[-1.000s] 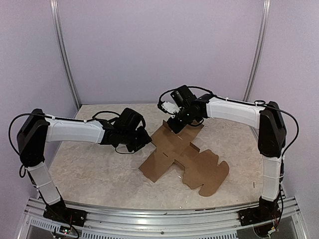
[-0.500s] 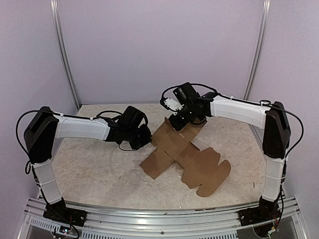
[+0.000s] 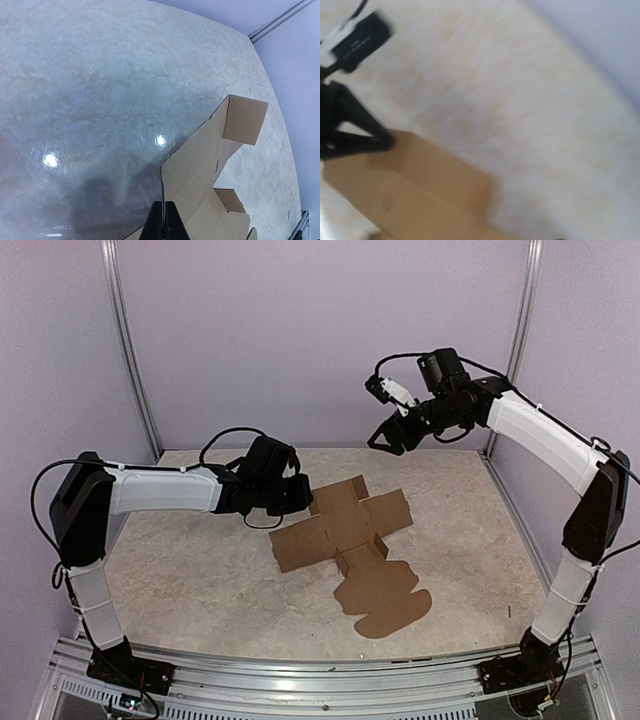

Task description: Fold the paper box

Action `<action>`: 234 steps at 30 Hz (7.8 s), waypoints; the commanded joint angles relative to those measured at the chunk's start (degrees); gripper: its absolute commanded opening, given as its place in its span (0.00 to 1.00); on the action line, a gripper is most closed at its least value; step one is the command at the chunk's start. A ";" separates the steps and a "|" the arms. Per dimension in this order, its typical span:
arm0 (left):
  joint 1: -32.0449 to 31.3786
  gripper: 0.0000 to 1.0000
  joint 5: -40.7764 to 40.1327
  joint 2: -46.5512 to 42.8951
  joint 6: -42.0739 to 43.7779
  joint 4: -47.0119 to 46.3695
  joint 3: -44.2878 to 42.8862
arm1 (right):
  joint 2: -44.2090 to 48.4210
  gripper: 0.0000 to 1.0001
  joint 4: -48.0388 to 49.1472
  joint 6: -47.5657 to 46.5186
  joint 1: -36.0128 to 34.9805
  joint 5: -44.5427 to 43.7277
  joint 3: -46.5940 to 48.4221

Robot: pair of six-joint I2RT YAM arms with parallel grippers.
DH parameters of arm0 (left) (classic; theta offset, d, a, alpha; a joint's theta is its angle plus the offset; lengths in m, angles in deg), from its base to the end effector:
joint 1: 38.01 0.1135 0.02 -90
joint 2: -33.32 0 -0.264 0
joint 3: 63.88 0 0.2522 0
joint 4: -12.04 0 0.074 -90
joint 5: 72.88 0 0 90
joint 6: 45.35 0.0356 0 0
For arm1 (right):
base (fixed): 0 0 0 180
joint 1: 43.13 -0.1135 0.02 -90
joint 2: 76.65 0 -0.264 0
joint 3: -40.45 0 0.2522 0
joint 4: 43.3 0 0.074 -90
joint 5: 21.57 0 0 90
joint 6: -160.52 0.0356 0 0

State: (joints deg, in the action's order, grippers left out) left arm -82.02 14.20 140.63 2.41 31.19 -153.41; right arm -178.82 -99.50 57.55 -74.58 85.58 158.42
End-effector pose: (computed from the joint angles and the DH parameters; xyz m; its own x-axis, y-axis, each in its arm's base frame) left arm 0.3078 -0.2949 0.2227 -0.7667 -0.1928 -0.6124 0.2015 0.8333 -0.5147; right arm 0.3363 0.2180 0.3702 -0.3839 -0.4862 -0.7850 -0.7966 0.6043 0.0153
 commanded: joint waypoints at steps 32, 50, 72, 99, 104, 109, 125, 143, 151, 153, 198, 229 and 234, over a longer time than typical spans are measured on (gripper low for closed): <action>-12.40 0.00 -17.18 1.04 42.06 -18.59 1.20 | -11.80 0.31 -19.55 -30.11 0.55 7.53 3.64; -12.47 0.00 -13.17 5.40 30.29 -19.79 -0.57 | -12.09 0.01 -10.14 -18.08 0.54 3.99 1.57; -12.09 0.00 -18.03 3.91 36.48 -25.09 2.62 | -15.71 0.10 -17.70 -22.14 0.56 3.76 3.73; -12.21 0.30 -5.38 4.24 27.74 -26.21 3.91 | -12.43 0.00 -10.37 -16.25 -0.29 -0.40 1.61; -14.84 0.30 -8.96 -8.46 30.94 -23.63 14.54 | -10.00 0.00 -10.55 -21.95 -0.29 -3.69 -0.90; -10.95 0.49 -15.84 -23.84 25.78 -21.15 29.54 | -7.57 0.00 -8.79 -26.47 -0.95 -7.32 -2.57; 6.68 0.43 1.82 -4.53 19.67 -34.98 27.35 | 3.91 0.00 7.03 -37.94 -9.55 -17.36 -23.35; 4.40 0.38 33.84 4.59 30.01 -40.52 20.80 | 6.69 0.00 25.41 -41.33 -12.97 -29.71 -35.67; 0.38 0.41 35.42 7.65 29.66 -45.44 21.72 | 11.19 0.00 33.12 -45.29 -13.88 -27.47 -47.71; -1.05 0.42 33.39 7.65 30.56 -44.31 21.67 | 12.34 0.00 34.92 -46.44 -14.18 -27.55 -49.88; -5.47 0.68 26.15 11.70 16.74 -64.13 26.43 | 17.51 0.00 39.04 -38.96 -14.69 -33.14 -52.57; -13.65 0.79 3.20 15.90 24.03 -59.10 19.45 | 17.05 0.00 40.41 -33.47 -16.47 -37.44 -56.53; -14.54 0.76 -2.68 15.87 24.66 -59.65 20.34 | 17.47 0.00 40.90 -34.31 -17.92 -39.31 -57.85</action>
State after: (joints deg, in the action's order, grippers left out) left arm -96.07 18.36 155.23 25.07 -30.03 -132.88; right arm -162.34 -59.20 23.43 -90.68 47.55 102.49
